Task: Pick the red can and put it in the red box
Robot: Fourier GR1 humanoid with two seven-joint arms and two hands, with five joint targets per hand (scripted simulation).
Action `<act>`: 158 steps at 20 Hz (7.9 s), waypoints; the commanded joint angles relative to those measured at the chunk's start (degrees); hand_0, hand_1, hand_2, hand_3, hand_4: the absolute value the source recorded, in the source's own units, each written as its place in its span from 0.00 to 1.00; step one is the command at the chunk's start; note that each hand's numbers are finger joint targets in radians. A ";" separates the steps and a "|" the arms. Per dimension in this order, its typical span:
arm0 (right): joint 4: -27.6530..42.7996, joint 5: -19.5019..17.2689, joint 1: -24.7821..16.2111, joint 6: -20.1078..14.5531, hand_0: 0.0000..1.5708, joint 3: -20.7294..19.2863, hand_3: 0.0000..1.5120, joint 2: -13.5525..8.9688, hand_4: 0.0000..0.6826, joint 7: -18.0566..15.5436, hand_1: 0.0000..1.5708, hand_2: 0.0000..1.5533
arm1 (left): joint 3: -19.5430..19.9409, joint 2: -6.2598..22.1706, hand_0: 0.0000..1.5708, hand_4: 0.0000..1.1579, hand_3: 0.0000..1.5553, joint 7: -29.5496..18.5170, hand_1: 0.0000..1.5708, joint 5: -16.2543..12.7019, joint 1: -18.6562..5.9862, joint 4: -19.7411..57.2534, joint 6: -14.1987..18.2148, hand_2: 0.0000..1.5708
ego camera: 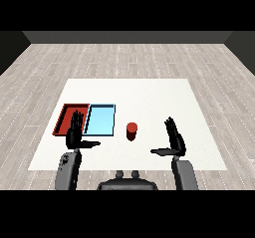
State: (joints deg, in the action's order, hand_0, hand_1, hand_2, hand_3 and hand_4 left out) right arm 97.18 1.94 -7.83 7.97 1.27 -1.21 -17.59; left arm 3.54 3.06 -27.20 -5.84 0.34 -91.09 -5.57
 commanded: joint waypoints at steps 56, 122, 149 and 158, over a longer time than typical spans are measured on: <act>-42.61 27.81 30.43 -22.50 0.00 23.55 0.00 1.21 0.00 -10.91 0.00 0.00 | 0.89 0.65 0.00 0.00 0.00 1.86 0.00 -2.44 0.72 -3.13 -2.16 0.00; -33.45 28.69 36.47 -50.13 0.98 38.42 0.91 -1.09 0.85 -5.23 0.98 0.94 | -0.72 -1.15 0.00 0.00 0.00 2.21 0.00 -2.20 0.93 -3.01 -0.93 0.00; -18.37 14.10 31.38 -37.60 0.91 25.29 0.93 -2.15 0.93 -6.92 0.91 0.92 | -20.60 -3.05 0.00 0.00 0.00 16.70 0.00 4.79 -10.00 0.08 12.91 0.00; -8.94 10.30 32.77 -33.16 0.92 19.29 0.92 -3.87 0.93 2.50 0.92 0.93 | -23.41 -3.05 0.00 0.00 0.00 17.64 0.00 2.15 -16.03 7.42 17.25 0.00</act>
State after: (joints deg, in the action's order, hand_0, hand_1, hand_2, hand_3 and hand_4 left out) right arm 86.40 13.20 23.49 -27.24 23.12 -5.13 -17.38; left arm -18.93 0.02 -11.86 -2.45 -11.50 -86.39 9.02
